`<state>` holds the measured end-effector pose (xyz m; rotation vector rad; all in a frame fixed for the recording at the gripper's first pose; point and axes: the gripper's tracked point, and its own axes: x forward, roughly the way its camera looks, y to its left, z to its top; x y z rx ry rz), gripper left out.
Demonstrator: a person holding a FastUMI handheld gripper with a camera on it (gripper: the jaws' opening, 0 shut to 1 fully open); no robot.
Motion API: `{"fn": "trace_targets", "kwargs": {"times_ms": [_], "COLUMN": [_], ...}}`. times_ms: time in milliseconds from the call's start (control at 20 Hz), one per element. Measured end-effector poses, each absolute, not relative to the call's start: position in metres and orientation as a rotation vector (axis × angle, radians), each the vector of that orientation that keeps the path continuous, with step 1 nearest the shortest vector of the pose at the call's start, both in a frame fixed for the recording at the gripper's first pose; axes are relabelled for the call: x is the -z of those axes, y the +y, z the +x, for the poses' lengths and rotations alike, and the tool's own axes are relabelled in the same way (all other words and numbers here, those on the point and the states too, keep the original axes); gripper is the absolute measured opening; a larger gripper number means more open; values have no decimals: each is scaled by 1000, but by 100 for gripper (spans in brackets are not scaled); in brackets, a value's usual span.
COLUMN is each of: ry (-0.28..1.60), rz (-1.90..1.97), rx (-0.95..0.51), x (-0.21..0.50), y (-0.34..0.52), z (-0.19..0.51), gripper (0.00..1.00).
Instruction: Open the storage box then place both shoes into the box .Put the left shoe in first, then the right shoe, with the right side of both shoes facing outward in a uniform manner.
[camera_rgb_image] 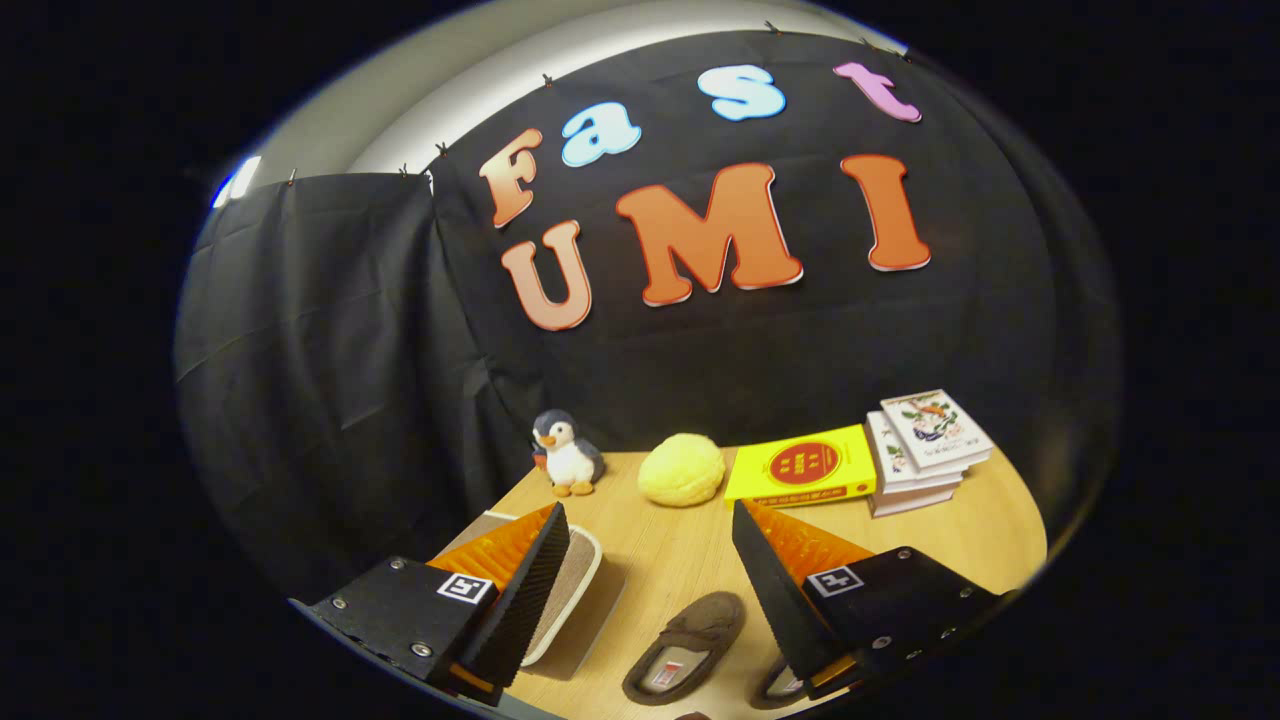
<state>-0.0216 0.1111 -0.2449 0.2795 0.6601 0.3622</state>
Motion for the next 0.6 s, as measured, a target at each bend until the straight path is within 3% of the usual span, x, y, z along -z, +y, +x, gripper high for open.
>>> {"fn": "trace_targets", "kwargs": {"times_ms": [600], "ry": [1004], "rz": [367], "rx": [-639], "x": [329], "y": [197], "z": [-98], "gripper": [98]}}
